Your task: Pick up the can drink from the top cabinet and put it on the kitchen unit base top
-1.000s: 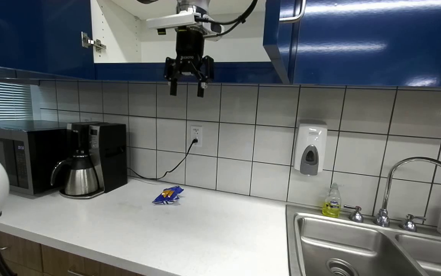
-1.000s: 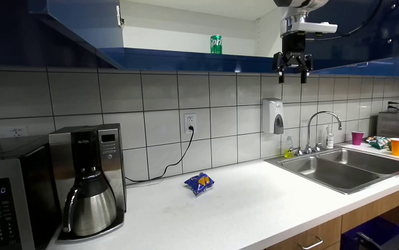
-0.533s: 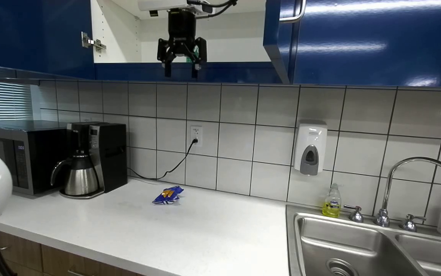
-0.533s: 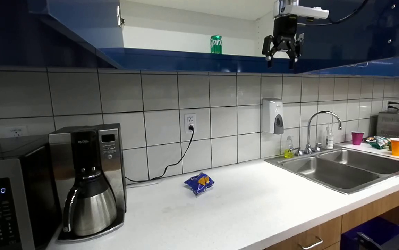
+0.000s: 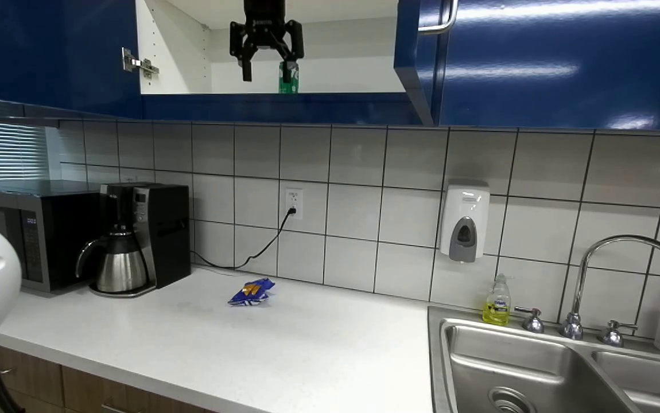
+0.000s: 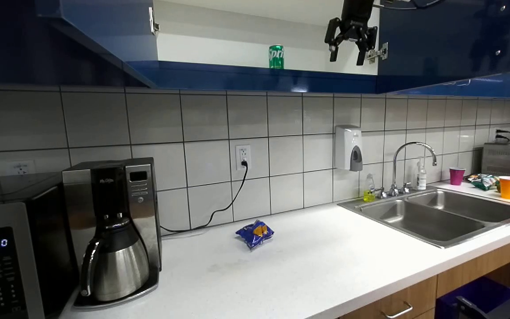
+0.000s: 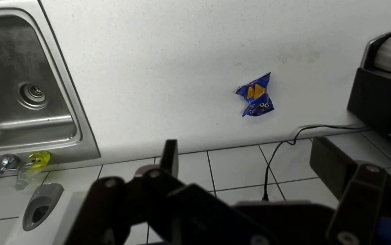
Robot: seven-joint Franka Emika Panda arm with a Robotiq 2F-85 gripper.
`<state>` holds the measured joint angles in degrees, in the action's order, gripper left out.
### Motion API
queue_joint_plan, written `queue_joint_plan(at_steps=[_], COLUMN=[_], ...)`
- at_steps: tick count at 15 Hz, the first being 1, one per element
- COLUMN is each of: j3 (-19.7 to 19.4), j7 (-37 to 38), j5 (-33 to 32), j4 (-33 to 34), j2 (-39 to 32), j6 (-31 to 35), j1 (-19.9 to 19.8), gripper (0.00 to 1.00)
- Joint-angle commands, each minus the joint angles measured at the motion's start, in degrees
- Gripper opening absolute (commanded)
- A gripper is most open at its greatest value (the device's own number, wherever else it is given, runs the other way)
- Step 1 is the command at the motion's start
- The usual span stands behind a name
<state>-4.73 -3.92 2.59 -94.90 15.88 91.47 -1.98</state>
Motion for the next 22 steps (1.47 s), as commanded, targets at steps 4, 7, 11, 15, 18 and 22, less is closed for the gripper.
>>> queue_joint_plan(at_steps=[4, 7, 11, 15, 18, 22], j3=[0.79, 1.29, 2.05, 2.12, 2.08, 2.05], j7=[3.01, 4.07, 5.28, 5.86, 6.35, 6.84], j5=[1.82, 1.56, 1.36, 1.61, 1.58, 1.43], j4=[11.57, 15.92, 20.60, 22.82, 23.91, 25.06], j2=[-6.70, -10.24, -14.30, -16.70, -18.12, -19.75], j6=[-0.28, 0.63, 1.97, 4.90, 7.15, 9.66], j1=[0.12, 0.34, 0.65, 1.28, 1.72, 2.22], gripper=[1.00, 1.00, 1.00, 1.00, 1.00, 1.00])
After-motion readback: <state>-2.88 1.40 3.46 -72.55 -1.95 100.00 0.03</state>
